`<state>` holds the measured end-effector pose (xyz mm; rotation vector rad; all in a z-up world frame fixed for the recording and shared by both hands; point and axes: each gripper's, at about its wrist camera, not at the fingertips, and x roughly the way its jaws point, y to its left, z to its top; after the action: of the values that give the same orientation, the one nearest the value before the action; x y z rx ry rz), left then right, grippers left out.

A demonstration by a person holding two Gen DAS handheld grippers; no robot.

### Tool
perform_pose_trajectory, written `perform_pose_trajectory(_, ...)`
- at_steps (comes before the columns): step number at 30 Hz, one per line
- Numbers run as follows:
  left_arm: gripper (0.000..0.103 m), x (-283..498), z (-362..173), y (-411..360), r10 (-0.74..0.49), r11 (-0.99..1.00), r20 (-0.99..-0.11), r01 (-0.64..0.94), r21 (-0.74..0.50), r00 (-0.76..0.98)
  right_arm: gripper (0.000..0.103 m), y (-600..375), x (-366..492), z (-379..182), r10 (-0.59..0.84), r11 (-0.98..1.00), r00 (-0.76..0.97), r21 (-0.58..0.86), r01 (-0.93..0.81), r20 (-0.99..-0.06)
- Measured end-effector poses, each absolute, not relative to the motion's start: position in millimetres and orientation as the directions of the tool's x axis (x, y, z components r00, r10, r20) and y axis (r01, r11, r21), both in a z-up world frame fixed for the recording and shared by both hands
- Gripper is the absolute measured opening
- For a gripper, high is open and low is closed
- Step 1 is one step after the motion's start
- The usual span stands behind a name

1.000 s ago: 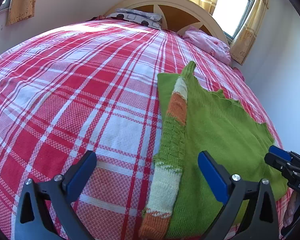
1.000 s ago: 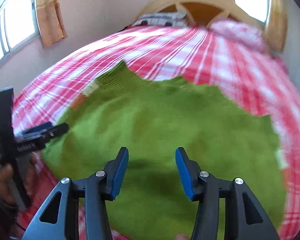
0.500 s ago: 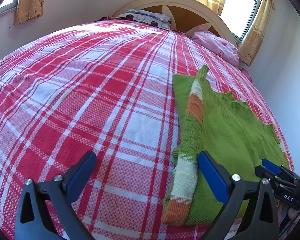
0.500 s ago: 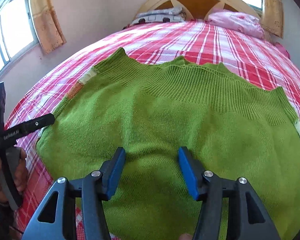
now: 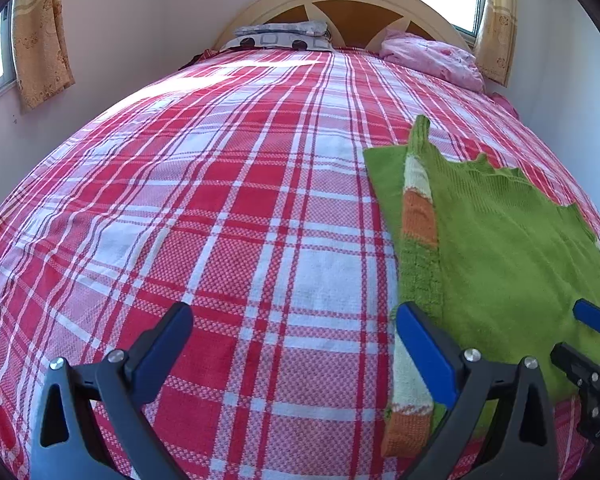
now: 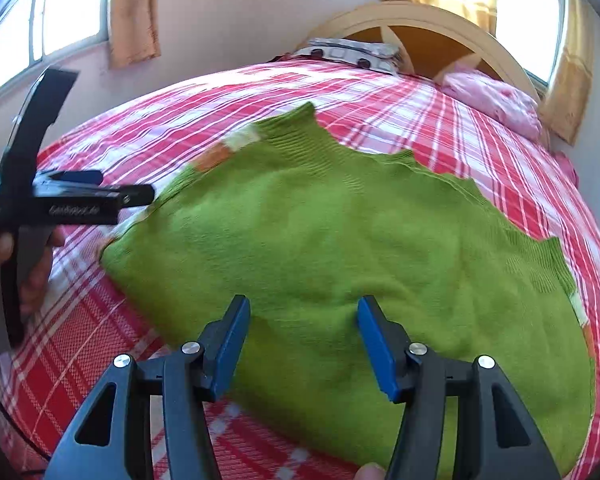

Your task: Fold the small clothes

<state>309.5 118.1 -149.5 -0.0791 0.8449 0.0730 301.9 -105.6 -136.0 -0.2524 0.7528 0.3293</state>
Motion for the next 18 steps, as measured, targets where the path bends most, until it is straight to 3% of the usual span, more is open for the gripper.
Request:
perform_pose_trajectory(10,0.103,330.2,-153.3,127.5,-0.008,0.994,-0.77,-0.077,-0.074,0.638,0.057,-54.6,279.1,-135.7,0.19,0.848,0.722,-0.26,-0.463,-0.665)
perform_pose_trajectory(18,0.103,353.8,-148.8,133.2,-0.152,0.975,-0.744,-0.024,-0.22,0.651,0.057,-20.8,264.6,-140.8,0.211,0.782,0.731,-0.337,-0.525,-0.649)
